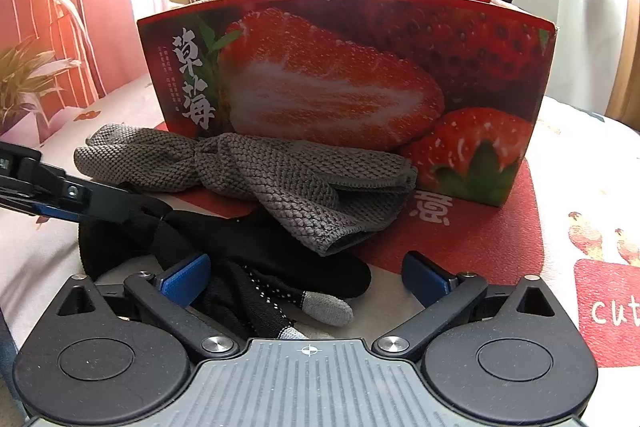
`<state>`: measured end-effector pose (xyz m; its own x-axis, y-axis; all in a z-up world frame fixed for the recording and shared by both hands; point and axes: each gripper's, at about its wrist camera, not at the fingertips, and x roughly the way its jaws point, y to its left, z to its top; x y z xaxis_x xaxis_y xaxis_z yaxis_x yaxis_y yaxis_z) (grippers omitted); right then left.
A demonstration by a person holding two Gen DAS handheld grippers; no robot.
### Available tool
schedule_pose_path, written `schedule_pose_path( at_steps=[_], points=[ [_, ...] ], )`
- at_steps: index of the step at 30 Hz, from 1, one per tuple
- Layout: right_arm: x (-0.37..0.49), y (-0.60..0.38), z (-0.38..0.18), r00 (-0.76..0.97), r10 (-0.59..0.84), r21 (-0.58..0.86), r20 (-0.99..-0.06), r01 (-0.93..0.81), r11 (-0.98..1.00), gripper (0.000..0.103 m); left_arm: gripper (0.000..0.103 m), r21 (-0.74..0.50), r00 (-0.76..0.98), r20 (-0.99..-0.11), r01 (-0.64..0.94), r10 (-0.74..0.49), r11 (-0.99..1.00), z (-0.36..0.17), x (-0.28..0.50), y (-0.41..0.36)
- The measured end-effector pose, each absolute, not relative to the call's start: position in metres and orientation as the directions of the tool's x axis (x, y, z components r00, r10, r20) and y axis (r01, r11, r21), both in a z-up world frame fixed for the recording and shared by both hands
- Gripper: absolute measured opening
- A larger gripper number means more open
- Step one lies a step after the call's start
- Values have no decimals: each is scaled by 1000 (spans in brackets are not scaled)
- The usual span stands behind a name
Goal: Organize soft objects
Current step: 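Close the left tool on the black glove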
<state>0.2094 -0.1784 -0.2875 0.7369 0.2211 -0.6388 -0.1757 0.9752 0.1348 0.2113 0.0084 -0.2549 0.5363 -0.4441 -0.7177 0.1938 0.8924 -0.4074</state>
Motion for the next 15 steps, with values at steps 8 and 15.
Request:
schedule_pose_path(
  at_steps=[8,15],
  points=[
    [203,-176,-285,740,267,143,-617,-228,963,77,49,-410,532,-708,225,-464,884,-258,207,5],
    [199,-172,-282,721,302,165,-624,-256,953,54,41,-428,514,-709,229,-482,874,-258,207,7]
  ],
)
